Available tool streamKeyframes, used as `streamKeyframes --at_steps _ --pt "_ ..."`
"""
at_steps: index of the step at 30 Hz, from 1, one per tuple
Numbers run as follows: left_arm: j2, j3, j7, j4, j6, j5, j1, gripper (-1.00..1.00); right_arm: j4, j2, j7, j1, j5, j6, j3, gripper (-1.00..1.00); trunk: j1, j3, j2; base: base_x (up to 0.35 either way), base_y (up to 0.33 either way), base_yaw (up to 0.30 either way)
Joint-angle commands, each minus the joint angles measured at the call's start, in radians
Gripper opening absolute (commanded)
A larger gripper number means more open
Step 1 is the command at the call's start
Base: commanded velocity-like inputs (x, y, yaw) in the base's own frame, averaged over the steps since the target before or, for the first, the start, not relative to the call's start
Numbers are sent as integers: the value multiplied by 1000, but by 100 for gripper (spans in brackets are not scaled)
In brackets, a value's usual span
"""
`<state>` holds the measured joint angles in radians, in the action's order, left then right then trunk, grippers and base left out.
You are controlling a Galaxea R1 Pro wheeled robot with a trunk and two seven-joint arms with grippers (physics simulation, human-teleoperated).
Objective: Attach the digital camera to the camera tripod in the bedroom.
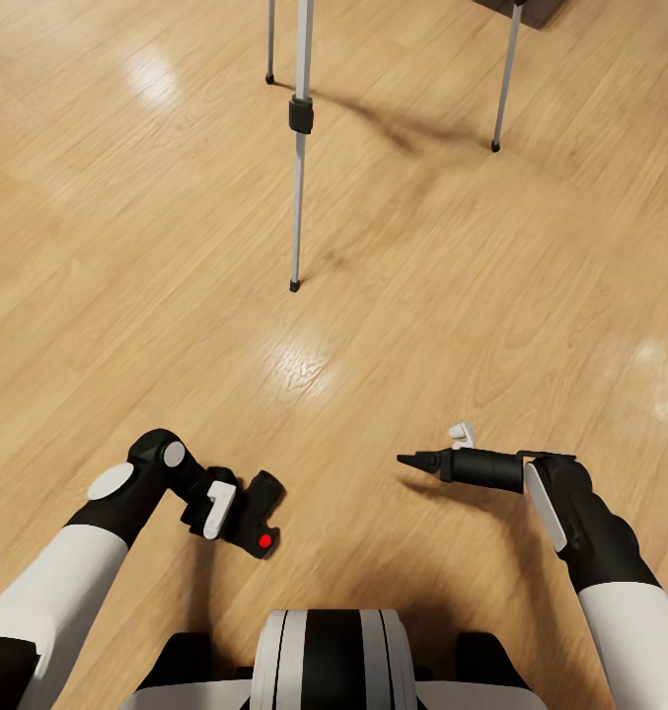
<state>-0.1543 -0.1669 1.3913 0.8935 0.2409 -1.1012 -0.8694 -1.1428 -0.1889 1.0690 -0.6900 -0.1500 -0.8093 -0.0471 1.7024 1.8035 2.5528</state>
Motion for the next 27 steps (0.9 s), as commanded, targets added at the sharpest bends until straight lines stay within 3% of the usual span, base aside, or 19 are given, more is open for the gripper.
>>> streamKeyframes --at_steps 1,3,4,5,10,18,24,27 --pt "-1 -1 1 2 7 4 0 -100 0 0 1 0 -2 -5 0 100 0 0 0 0 0 0" --pt "-1 1 3 8 1 25 0 -100 0 0 2 0 -2 -5 0 100 0 0 0 0 0 0" --pt "-17 118 105 446 -397 533 0 -100 0 0 -1 0 -2 -5 0 100 0 0 0 0 0 0" --pt "-24 120 109 481 -492 556 0 -100 0 0 -1 0 -2 -5 0 100 0 0 0 0 0 0" --pt "-49 121 145 552 -665 588 0 -100 0 0 -1 0 -2 -5 0 100 0 0 0 0 0 0" --pt "-60 122 167 607 -721 618 3 -100 0 0 -1 0 -2 -5 0 100 0 0 0 0 0 0" --pt "-62 122 168 621 -728 696 9 -100 0 0 -3 0 -2 -5 0 100 0 0 0 0 0 0" --pt "-62 122 169 621 -729 719 11 -100 0 0 -4 0 -2 -5 0 100 0 0 0 0 0 0"
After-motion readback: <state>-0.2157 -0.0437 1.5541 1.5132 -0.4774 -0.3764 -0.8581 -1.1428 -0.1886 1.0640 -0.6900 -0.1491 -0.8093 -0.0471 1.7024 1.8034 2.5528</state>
